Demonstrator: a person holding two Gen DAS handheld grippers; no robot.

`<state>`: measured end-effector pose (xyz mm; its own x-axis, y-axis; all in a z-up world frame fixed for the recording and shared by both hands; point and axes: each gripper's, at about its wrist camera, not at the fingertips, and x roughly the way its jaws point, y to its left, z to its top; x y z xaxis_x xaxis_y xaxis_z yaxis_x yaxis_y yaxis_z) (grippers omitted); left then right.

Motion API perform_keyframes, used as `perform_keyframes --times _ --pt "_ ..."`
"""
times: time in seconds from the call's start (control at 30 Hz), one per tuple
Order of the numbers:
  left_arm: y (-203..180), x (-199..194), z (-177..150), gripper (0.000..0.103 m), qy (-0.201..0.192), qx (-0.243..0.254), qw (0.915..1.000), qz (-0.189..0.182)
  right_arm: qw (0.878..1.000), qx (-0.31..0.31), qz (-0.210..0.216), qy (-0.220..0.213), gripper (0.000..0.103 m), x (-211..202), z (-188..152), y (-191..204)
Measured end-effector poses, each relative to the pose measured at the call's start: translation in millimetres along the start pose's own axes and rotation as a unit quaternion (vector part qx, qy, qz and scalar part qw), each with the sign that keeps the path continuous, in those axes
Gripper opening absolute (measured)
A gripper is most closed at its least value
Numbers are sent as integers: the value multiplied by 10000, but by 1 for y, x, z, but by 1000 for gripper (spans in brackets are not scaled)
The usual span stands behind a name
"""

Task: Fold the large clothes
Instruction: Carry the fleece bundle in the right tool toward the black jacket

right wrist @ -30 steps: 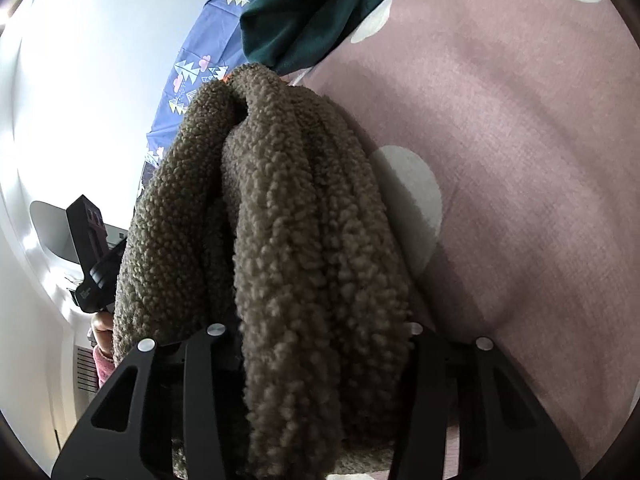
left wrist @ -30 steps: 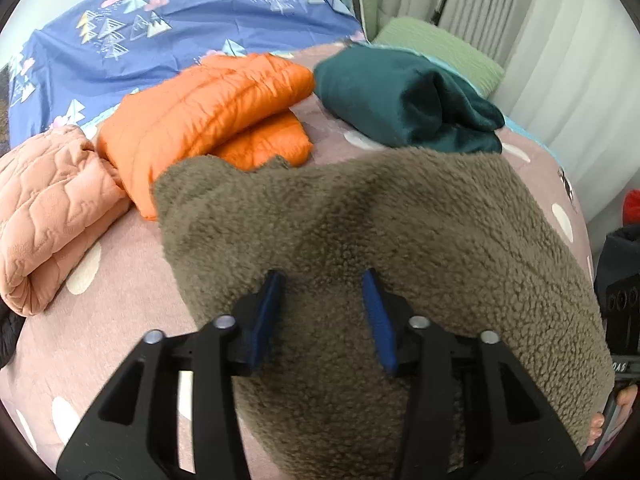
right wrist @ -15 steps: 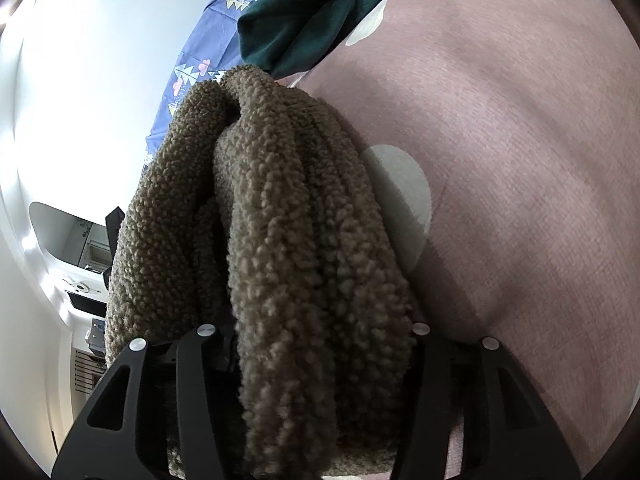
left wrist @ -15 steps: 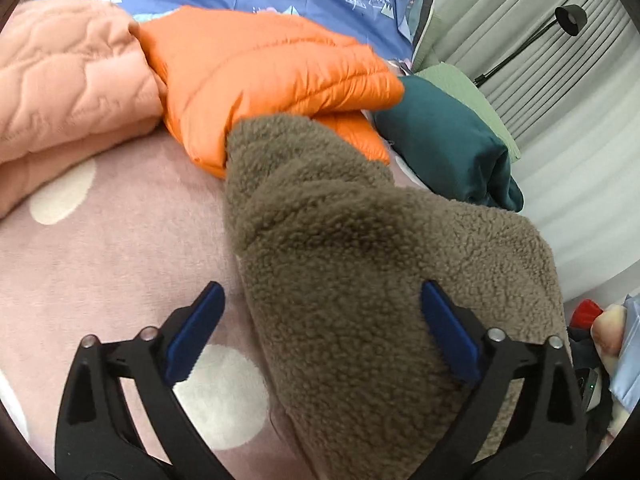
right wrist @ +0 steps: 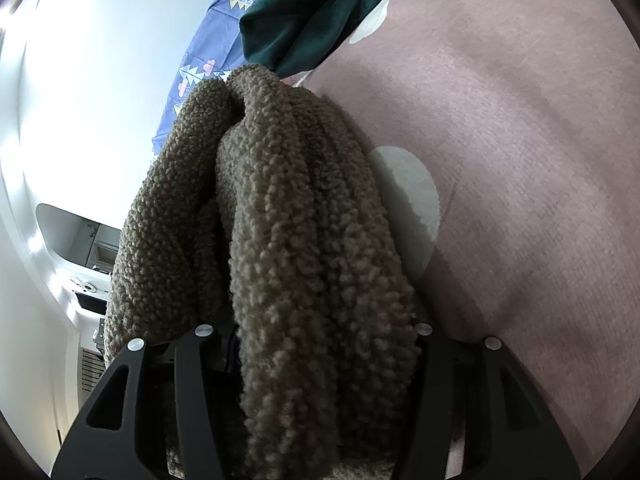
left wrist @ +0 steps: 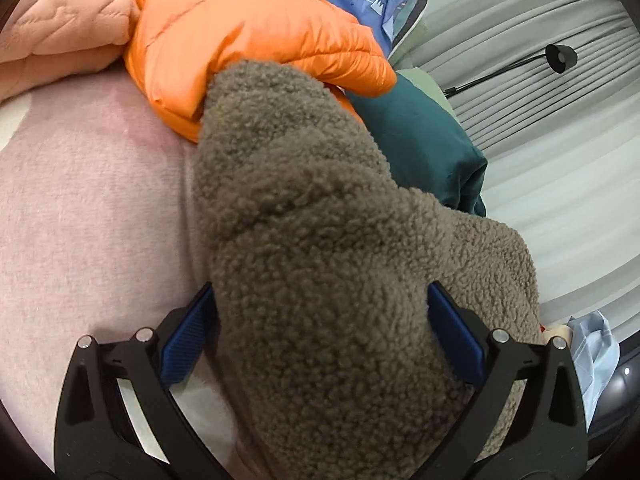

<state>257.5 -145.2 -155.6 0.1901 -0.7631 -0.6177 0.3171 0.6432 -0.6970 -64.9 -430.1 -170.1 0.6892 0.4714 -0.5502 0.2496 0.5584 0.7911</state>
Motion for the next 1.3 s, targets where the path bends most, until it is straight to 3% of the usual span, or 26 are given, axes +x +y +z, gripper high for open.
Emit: perform_keyframes --times 0.07,0.2,0.3,0.37,0.5,0.6,0.73,1.03,1.3 --pt "-5 3 2 101 -31 119 9999 55 10000 27 34 20 52 0 1 0" --pt "-23 -5 1 73 -312 402 9986 125 9997 -47 225 -66 48 -1 2 1" --pt "-54 -25 -5 60 -745 842 9928 414 9989 -60 397 -232 38 -6 0 -1" --pt "-74 -41 -11 57 -961 1179 9872 470 9976 -187 540 -395 30 -15 -3 3" --pt "-110 -68 -21 55 -1219 1668 9766 600 9941 -734 521 -600 28 -35 -10 23" --pt "-123 -83 -24 54 -1287 1687 9764 404 9922 -846 629 -672 27 -45 -14 33" --pt "-118 -110 -34 53 -1297 1531 9795 176 9888 -1030 748 -783 27 -59 -21 45" --pt "-123 -154 -56 52 -1568 1545 9753 163 9830 -1354 923 -830 26 -65 -25 69" --pt "-125 -226 -82 52 -2085 1618 9640 338 9726 -1886 1209 -619 26 -62 -33 110"
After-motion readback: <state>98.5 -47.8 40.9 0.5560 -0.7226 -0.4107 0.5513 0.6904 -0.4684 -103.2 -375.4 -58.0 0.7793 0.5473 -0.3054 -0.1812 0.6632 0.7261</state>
